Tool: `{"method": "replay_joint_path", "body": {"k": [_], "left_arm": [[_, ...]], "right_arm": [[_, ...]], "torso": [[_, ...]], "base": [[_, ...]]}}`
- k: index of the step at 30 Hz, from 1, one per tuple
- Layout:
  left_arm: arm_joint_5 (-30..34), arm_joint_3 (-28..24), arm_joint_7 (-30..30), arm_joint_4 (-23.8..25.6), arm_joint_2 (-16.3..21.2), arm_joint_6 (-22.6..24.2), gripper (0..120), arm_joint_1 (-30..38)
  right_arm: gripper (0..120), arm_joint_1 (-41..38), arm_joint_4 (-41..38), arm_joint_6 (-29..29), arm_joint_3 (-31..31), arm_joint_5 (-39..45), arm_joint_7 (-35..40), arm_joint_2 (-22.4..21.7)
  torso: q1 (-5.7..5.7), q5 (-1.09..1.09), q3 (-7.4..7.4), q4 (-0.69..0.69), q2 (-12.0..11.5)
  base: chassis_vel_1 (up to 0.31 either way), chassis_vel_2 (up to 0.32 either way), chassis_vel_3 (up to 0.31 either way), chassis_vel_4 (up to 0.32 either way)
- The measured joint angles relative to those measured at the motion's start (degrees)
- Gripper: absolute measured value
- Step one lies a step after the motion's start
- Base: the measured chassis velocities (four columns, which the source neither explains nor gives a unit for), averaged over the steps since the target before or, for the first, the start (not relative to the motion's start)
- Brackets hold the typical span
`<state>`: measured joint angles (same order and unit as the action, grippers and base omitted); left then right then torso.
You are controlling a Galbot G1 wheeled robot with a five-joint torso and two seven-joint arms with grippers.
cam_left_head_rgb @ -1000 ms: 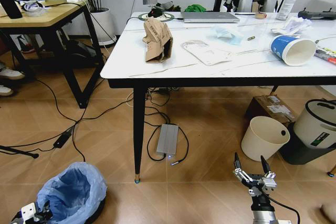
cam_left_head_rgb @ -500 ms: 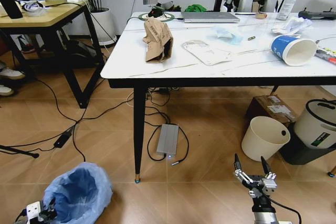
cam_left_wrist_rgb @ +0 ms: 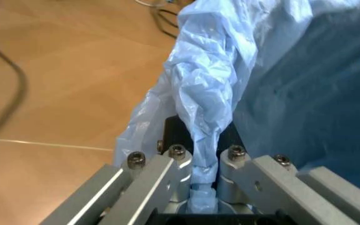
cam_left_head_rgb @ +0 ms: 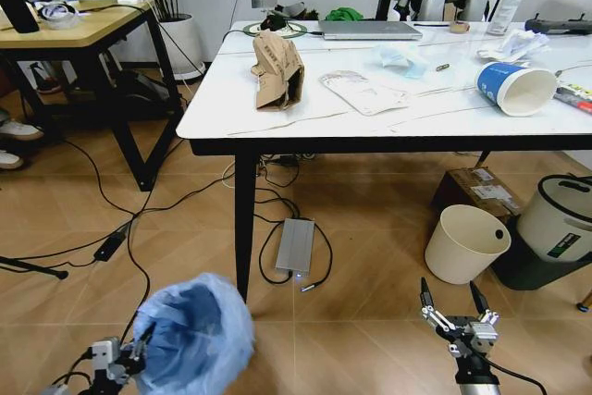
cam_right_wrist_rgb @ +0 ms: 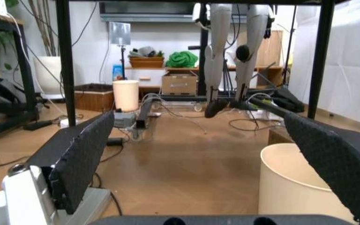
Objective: Pick up the trash bin and place the trash from the table into it.
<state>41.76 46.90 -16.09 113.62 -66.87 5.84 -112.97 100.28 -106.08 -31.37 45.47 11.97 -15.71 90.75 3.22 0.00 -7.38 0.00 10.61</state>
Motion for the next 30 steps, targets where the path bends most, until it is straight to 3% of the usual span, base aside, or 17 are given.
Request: {"method": "replay_joint_path", "body": {"k": [20,30], "left_arm": [[0.71,-4.57,8.05,13.74,4.1,-0.33,0,-4.62],[3.44,-7.85,14.38,22.69,5.09,2.48,0,-8.03]], "right_arm": [[100,1.08,-0.13,0.33,1.03,-1.63,0.56,-0.2],[100,1.79,-0.11,0.15,1.5,-2.37,0.73,0.01]], "torso": [[0.0,0.0,0.0,-0.01,0.0],[0.0,0.01,0.0,0.0,0.0]], "base": [[0.0,0.0,0.0,0.0],[0.0,0.0,0.0,0.0]]}}
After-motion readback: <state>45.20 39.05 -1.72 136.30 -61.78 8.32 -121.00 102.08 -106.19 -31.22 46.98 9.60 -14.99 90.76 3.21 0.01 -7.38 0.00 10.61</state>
